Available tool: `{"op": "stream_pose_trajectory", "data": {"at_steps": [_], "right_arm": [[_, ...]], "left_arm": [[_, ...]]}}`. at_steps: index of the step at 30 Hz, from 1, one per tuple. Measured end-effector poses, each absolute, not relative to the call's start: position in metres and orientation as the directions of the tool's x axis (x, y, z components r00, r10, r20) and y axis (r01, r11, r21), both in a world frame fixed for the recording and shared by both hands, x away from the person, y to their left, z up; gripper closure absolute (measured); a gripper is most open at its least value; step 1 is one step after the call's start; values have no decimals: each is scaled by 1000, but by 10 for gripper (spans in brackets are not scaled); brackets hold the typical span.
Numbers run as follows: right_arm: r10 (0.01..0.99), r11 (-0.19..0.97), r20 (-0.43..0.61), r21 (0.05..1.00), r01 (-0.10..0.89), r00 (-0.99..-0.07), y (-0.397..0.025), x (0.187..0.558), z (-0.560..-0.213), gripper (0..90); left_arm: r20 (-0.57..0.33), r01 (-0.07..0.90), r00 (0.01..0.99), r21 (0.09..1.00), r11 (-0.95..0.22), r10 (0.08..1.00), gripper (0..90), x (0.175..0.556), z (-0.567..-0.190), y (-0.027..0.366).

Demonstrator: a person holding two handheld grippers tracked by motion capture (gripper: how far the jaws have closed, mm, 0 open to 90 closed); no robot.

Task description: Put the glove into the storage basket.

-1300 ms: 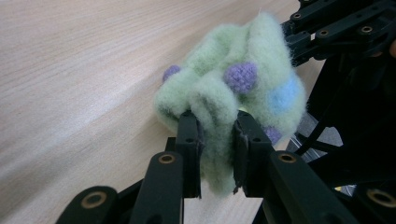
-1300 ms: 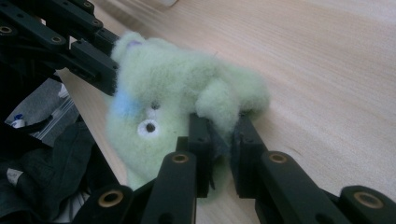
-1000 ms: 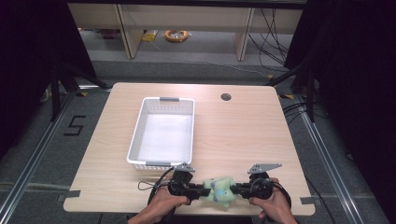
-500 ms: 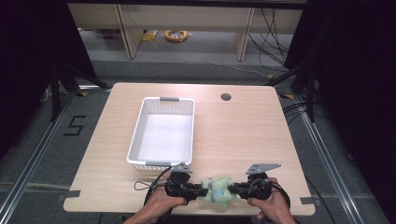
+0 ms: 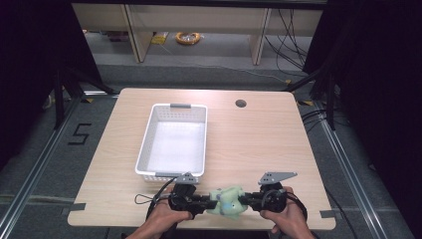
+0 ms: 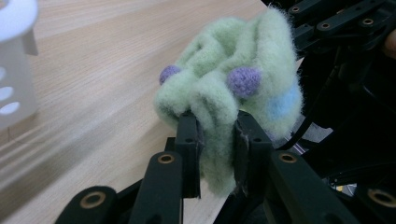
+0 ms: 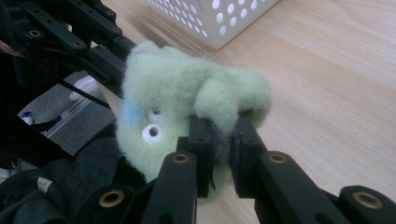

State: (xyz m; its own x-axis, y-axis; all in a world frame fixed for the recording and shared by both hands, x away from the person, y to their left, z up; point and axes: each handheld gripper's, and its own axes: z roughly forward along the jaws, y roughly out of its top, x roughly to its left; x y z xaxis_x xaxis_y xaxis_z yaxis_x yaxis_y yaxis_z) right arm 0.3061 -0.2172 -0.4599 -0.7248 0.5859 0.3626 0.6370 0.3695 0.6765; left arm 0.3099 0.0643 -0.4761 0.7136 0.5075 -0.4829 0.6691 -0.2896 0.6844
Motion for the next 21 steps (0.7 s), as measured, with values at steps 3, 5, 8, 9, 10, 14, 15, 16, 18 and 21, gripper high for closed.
{"op": "stream_pose_trajectory", "data": {"at_steps": [3,5,8,9,10,14,15,16,18,21], "right_arm": [[584,391,326,690,609,-744,-216,309,-459,814],[569,392,336,691,607,-751,-214,310,-456,814],[574,393,330,692,605,-750,-210,310,-449,814],[566,398,324,697,596,-758,-208,312,-444,814],[570,401,314,700,590,-760,-207,312,-441,814],[548,405,309,715,570,-777,-201,317,-433,814],[548,405,309,715,570,-777,-201,317,-433,814],[562,403,300,714,572,-771,-196,317,-427,814],[555,409,304,711,572,-774,-191,320,-421,814],[546,414,299,716,562,-783,-186,324,-415,814]], "left_arm": [[-473,667,712,686,-290,519,733,310,-474,66],[-464,662,714,690,-293,524,733,310,-470,69],[-461,656,718,698,-287,521,732,310,-464,73],[-463,656,718,700,-282,521,732,310,-462,74],[-456,648,724,706,-286,518,732,311,-456,78],[-444,645,721,711,-280,532,731,312,-447,85],[-444,645,721,711,-280,532,731,312,-447,85],[-436,641,723,713,-284,536,730,313,-441,89],[-429,641,721,711,-289,544,730,315,-435,92],[-432,645,716,710,-282,548,729,317,-429,97]]}}
